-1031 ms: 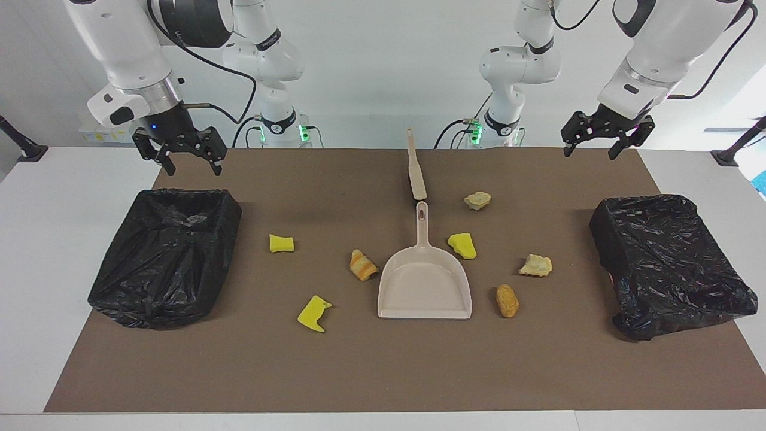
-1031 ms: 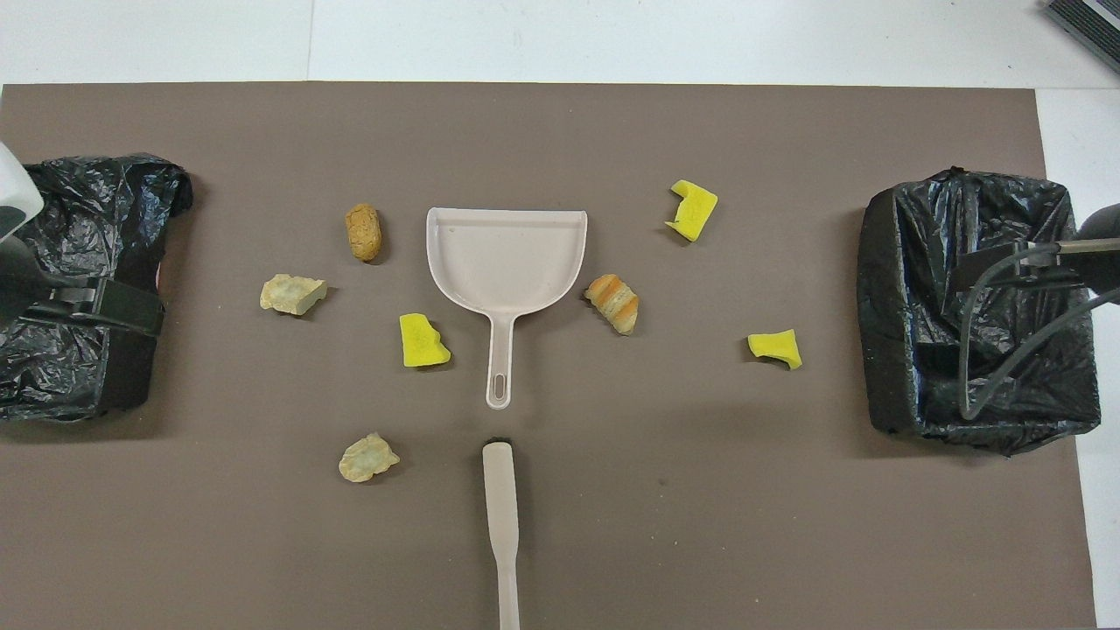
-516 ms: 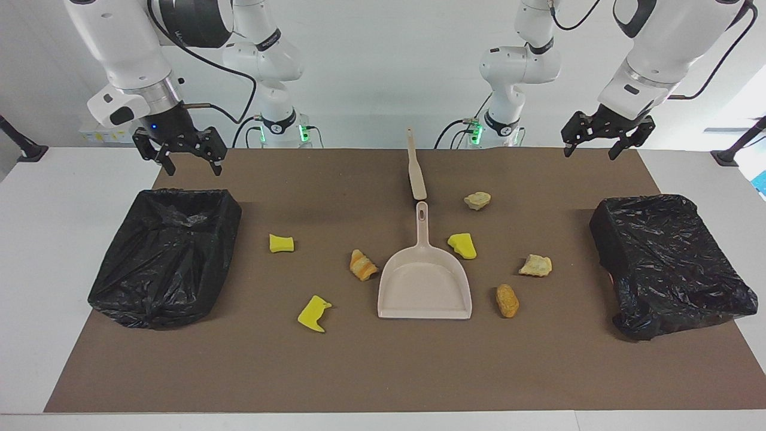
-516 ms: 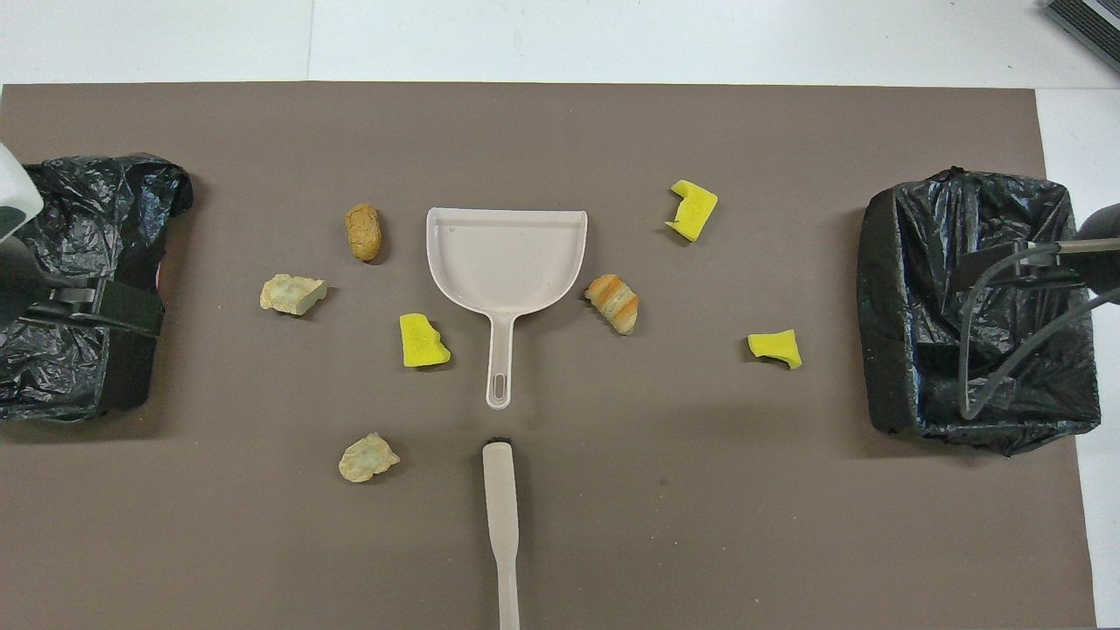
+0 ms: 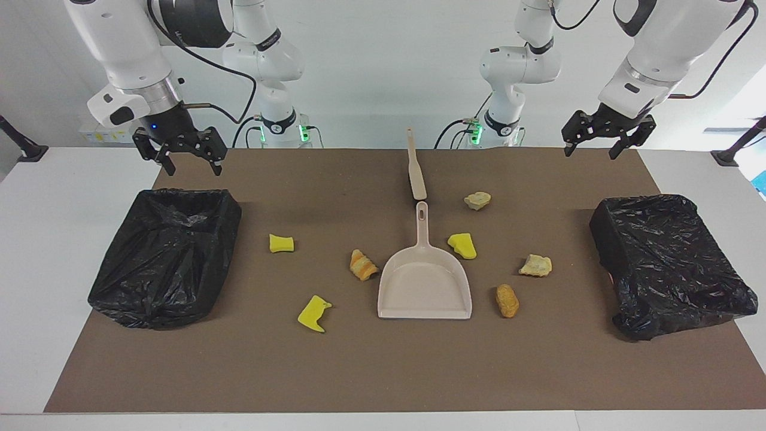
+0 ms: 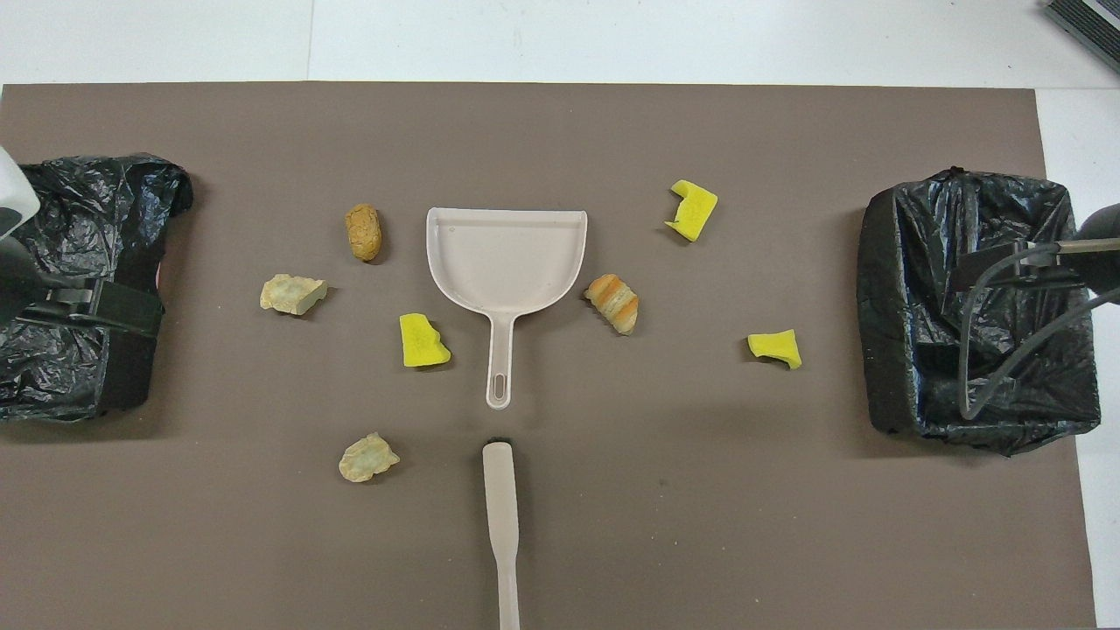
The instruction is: Sweep and dump trash in bin
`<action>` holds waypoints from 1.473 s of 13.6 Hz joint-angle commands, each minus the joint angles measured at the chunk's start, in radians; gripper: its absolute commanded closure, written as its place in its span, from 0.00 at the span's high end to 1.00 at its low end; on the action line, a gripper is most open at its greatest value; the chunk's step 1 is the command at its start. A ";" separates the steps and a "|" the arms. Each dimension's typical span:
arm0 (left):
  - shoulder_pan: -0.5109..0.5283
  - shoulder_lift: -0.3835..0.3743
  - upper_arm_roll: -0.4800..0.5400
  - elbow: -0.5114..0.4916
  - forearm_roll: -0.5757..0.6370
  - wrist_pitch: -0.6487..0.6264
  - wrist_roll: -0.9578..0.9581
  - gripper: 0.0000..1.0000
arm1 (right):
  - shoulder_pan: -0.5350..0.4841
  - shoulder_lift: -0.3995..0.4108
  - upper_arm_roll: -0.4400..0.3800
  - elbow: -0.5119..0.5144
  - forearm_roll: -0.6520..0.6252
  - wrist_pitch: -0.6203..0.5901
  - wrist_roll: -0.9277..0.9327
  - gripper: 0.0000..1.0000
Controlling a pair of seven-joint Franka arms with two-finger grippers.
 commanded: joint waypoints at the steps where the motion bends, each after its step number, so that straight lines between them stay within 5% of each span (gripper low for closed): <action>1: 0.010 -0.019 -0.005 -0.011 -0.008 0.005 0.009 1.00 | 0.000 -0.003 0.004 -0.007 -0.002 0.008 0.015 1.00; 7: -0.008 -0.032 -0.009 -0.040 -0.010 0.003 -0.003 1.00 | 0.001 -0.009 0.001 -0.016 -0.030 -0.004 0.017 1.00; 12: -0.039 -0.078 -0.019 -0.146 -0.020 0.029 -0.017 1.00 | 0.003 -0.047 0.004 -0.173 -0.028 0.036 0.017 1.00; 20: -0.155 -0.258 -0.019 -0.515 -0.063 0.175 -0.093 1.00 | 0.150 0.034 0.005 -0.224 0.043 0.180 0.072 1.00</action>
